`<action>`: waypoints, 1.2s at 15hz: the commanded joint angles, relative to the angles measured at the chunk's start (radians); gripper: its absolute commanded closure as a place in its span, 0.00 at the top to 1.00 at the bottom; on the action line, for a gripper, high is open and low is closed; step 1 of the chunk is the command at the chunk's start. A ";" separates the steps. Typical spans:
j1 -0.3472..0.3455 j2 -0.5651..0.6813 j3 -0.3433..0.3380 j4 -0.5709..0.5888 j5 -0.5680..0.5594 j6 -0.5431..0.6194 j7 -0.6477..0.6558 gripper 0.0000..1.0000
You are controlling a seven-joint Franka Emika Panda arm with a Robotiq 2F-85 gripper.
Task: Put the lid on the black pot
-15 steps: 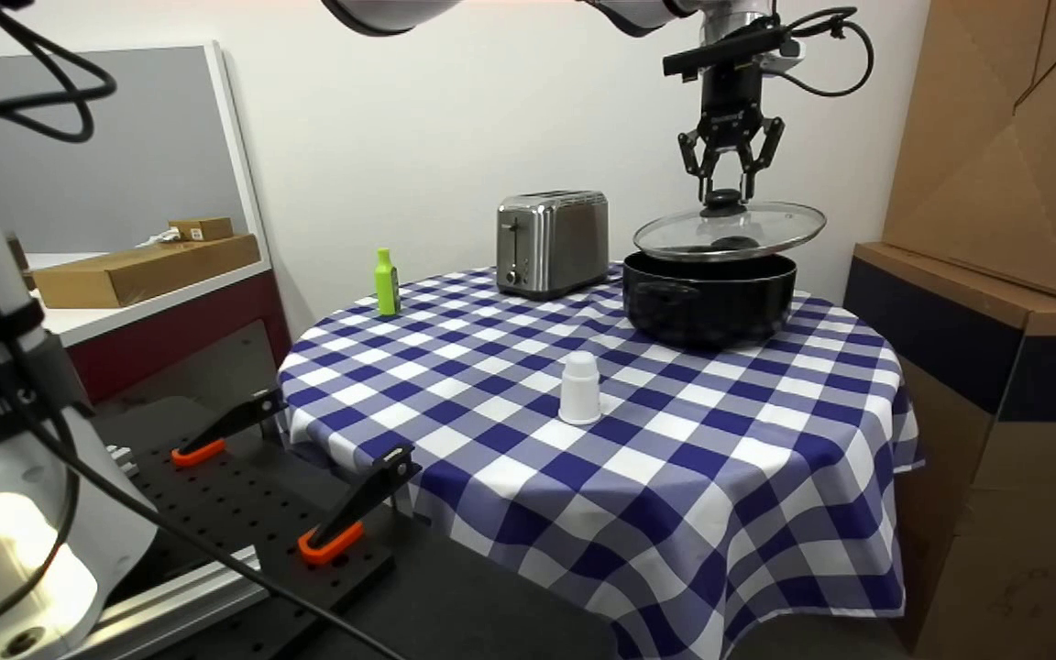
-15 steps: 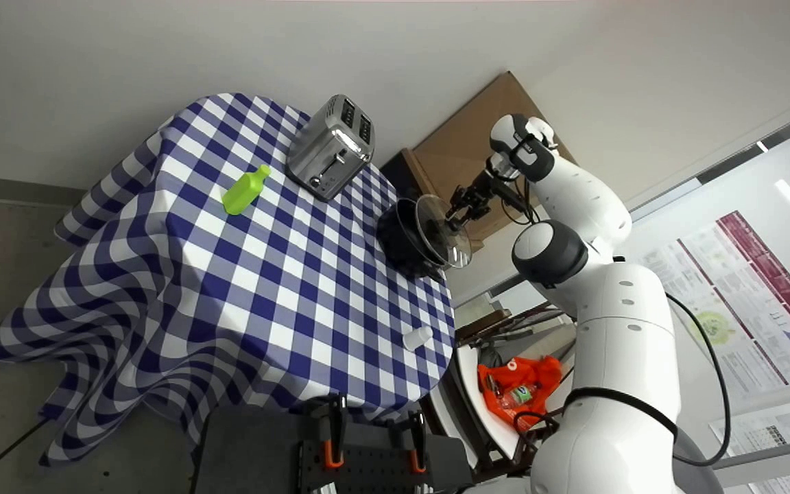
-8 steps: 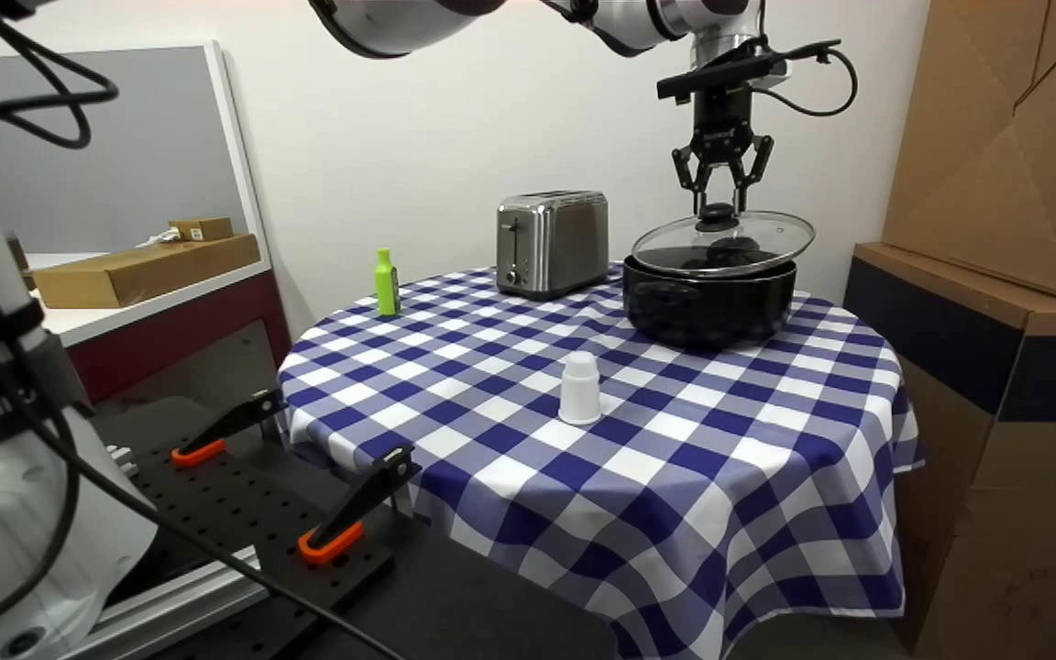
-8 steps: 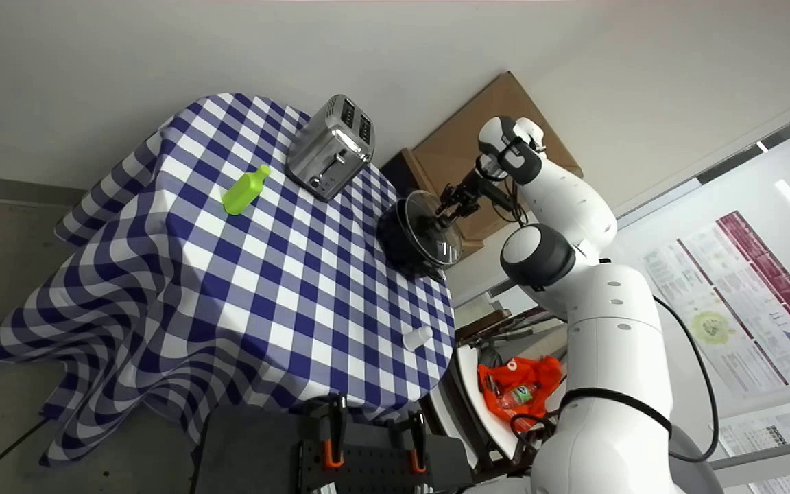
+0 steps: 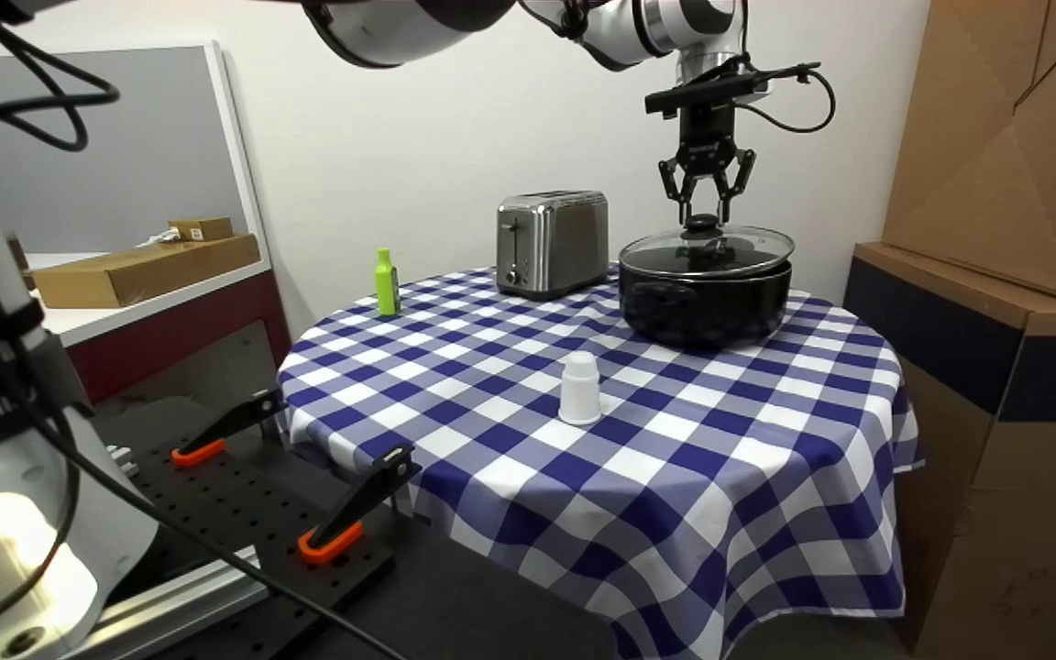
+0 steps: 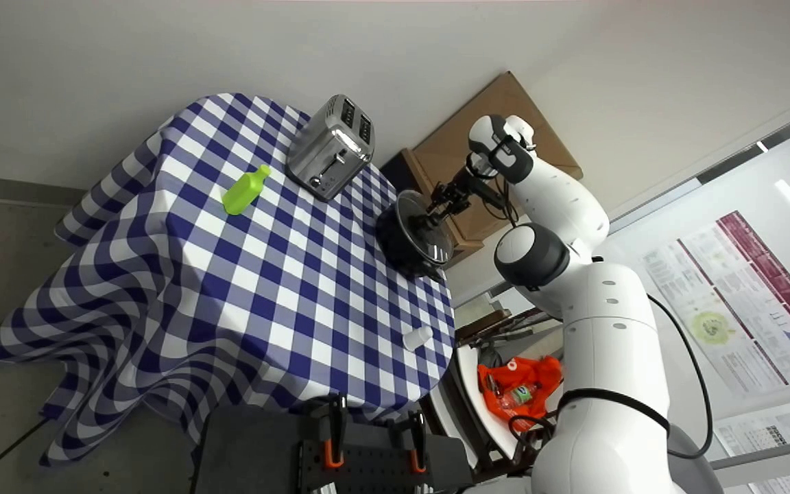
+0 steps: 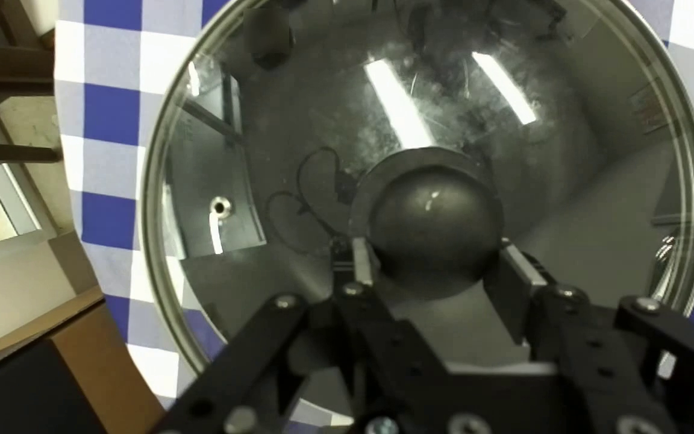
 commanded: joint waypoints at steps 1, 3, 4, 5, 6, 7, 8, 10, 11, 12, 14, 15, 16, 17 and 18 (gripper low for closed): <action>0.003 0.002 0.010 0.024 0.007 -0.041 -0.016 0.24; 0.000 0.000 0.012 0.022 0.009 -0.062 -0.012 0.24; -0.003 -0.001 0.013 0.020 0.012 -0.078 -0.009 0.24; -0.006 -0.002 0.015 0.020 0.015 -0.088 -0.008 0.24; -0.010 -0.002 0.020 0.019 0.021 -0.100 -0.008 0.24; -0.013 -0.001 0.022 0.019 0.025 -0.109 -0.007 0.24; -0.015 0.001 0.024 0.020 0.028 -0.116 -0.008 0.24; -0.022 0.005 0.032 0.022 0.039 -0.131 -0.008 0.24; -0.025 0.007 0.035 0.023 0.044 -0.137 -0.008 0.24; -0.029 0.008 0.042 0.023 0.052 -0.150 -0.010 0.24; -0.036 0.012 0.052 0.023 0.065 -0.175 -0.013 0.24; -0.038 0.015 0.057 0.023 0.070 -0.188 -0.015 0.24; -0.039 0.015 0.059 0.022 0.074 -0.202 -0.015 0.24; -0.040 0.015 0.060 0.021 0.078 -0.215 -0.007 0.54; -0.041 0.015 0.062 0.022 0.081 -0.228 -0.008 0.75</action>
